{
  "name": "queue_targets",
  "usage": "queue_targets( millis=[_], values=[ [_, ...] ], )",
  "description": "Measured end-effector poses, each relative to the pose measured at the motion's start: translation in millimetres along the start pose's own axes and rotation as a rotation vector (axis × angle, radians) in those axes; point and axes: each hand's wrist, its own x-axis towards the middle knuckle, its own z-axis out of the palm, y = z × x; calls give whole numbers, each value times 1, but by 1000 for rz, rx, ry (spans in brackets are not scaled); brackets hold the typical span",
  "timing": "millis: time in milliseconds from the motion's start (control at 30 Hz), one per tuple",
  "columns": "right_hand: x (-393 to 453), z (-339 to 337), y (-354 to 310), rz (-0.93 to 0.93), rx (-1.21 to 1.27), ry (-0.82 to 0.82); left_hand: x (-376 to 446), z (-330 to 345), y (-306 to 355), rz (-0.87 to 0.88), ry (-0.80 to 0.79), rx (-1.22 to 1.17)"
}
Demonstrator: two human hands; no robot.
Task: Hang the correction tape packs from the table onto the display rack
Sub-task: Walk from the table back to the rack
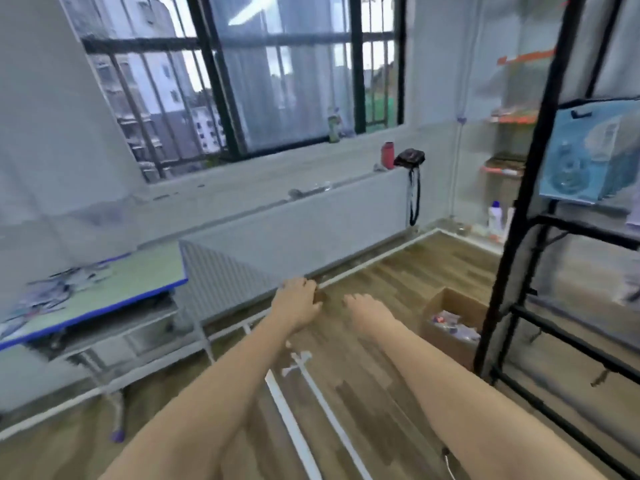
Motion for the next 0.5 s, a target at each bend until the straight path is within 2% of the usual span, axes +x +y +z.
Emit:
queue_targets(
  millis=[300, 400, 500],
  values=[
    [121, 9, -297, -508, -146, 102, -85, -37, -283, -461, -75, 99],
    [144, 18, -372, -637, -211, 149, -102, -35, -350, -561, -116, 118],
    [174, 39, -422, -724, -283, 125, -108, -25, -407, -655, -146, 101]
  ],
)
